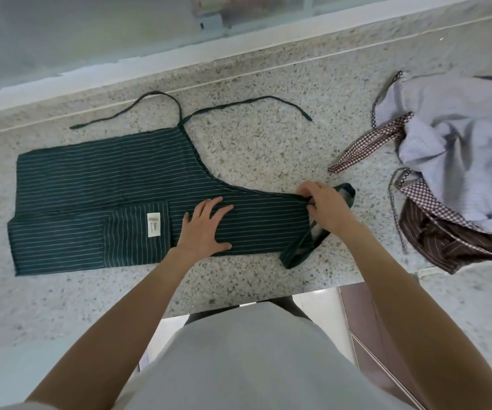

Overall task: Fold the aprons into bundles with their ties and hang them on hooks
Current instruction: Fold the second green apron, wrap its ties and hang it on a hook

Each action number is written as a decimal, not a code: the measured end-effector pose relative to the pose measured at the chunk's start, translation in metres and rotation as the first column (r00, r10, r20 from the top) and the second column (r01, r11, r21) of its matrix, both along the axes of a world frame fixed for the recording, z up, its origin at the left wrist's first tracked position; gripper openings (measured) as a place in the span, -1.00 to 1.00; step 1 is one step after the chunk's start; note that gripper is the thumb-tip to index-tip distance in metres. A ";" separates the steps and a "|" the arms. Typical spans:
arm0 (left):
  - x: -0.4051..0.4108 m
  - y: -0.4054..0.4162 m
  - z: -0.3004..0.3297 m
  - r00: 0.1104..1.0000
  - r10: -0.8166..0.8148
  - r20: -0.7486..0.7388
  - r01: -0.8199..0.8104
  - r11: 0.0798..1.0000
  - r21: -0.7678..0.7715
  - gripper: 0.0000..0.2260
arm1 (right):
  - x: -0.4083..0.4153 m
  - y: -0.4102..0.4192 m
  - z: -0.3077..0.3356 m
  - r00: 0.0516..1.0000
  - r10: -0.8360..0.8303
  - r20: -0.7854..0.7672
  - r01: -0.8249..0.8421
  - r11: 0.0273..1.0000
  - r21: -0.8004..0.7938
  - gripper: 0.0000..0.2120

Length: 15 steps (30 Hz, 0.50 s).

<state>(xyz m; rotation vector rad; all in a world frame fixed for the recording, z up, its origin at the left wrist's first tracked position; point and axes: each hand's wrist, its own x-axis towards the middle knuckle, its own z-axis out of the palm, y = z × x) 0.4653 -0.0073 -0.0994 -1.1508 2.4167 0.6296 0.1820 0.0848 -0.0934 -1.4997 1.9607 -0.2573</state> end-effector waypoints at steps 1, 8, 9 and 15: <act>0.000 0.000 0.000 1.000 0.002 0.001 -0.002 1.000 0.000 -0.19 | -0.002 0.003 0.001 1.000 -0.001 -0.015 0.001 1.000 -0.012 -0.65; -0.003 0.003 -0.003 1.000 0.025 -0.008 -0.025 1.000 -0.017 -0.20 | -0.036 0.047 -0.001 0.854 -0.258 -0.452 0.152 0.954 -0.258 -0.64; -0.004 0.004 -0.004 1.000 0.024 -0.014 -0.024 1.000 -0.020 -0.20 | -0.038 0.052 0.000 0.845 -0.314 -0.433 0.202 0.937 -0.285 -0.66; 0.004 0.005 -0.008 0.977 0.038 -0.211 -0.034 0.999 0.020 -0.36 | 0.027 0.044 0.016 0.959 -0.240 -0.153 0.169 0.914 -0.369 -0.54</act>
